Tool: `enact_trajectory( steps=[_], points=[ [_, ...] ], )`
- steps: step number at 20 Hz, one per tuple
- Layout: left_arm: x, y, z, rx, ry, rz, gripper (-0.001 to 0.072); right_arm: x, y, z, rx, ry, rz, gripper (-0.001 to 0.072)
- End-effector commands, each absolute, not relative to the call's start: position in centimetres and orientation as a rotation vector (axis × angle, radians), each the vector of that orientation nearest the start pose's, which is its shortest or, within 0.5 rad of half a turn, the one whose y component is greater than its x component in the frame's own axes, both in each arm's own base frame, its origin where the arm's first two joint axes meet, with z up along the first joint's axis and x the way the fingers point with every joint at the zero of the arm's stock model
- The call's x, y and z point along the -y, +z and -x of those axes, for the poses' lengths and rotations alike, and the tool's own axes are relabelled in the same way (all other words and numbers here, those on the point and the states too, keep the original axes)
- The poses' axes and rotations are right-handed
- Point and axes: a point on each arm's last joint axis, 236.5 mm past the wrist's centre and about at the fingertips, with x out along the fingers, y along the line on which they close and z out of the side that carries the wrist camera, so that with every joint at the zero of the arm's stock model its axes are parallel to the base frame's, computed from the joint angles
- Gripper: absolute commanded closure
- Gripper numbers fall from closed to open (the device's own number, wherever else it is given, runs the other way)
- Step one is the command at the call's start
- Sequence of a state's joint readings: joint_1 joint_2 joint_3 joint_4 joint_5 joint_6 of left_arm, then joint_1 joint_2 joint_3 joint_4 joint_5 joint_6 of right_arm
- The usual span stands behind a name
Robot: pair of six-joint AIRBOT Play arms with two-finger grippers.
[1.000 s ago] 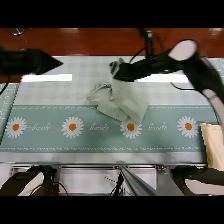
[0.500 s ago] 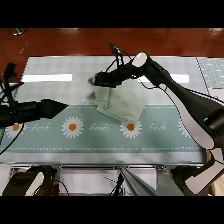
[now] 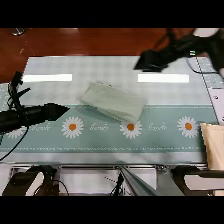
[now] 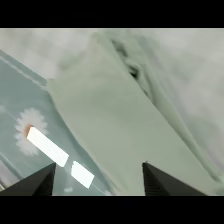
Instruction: Fold the shirts.
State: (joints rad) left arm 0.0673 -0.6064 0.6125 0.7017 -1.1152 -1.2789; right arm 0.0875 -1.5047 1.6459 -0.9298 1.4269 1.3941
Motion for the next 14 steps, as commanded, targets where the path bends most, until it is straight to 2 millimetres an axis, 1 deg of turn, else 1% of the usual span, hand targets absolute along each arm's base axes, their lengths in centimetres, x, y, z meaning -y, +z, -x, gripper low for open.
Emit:
enact_trajectory(
  steps=[1,2,3,4,5,6,7,9,11,14],
  points=[
    [14.5,9.1,-25.8,-0.916,-0.556,0.544,0.0682,-6.9,9.2,-37.0,-1.185,0.267,-0.284,0.0089],
    [14.4,9.1,-25.8,-0.915,-0.556,0.544,0.0682,-6.5,7.1,-35.4,-1.159,0.191,-0.370,0.0090],
    [14.4,9.1,-25.9,-0.915,-0.556,0.544,0.0682,-7.0,4.5,-33.6,-1.135,0.137,-0.465,0.0089],
    [14.4,9.1,-25.9,-0.915,-0.555,0.544,0.0682,-7.9,2.0,-32.0,-1.118,0.108,-0.562,0.0090],
    [14.4,9.1,-25.9,-0.913,-0.554,0.544,0.0682,-9.3,0.0,-30.8,-1.122,0.105,-0.643,0.0090],
    [14.4,9.1,-25.9,-0.912,-0.554,0.544,0.0682,-10.8,-1.9,-29.8,-1.146,0.114,-0.711,0.0090],
    [14.4,9.1,-26.0,-0.911,-0.553,0.544,0.0682,-12.0,-3.3,-29.2,-1.176,0.122,-0.743,0.0090],
    [14.3,9.2,-26.1,-0.907,-0.550,0.545,0.0682,-14.0,-5.1,-29.0,-1.238,0.146,-0.749,0.0090],
    [14.4,9.2,-26.1,-0.907,-0.550,0.545,0.0682,-15.5,-6.2,-29.8,-1.282,0.167,-0.782,0.0090],
    [14.4,9.2,-26.1,-0.907,-0.550,0.545,0.0682,-17.5,-7.1,-31.8,-1.314,0.219,-0.846,0.0090]
  ],
)
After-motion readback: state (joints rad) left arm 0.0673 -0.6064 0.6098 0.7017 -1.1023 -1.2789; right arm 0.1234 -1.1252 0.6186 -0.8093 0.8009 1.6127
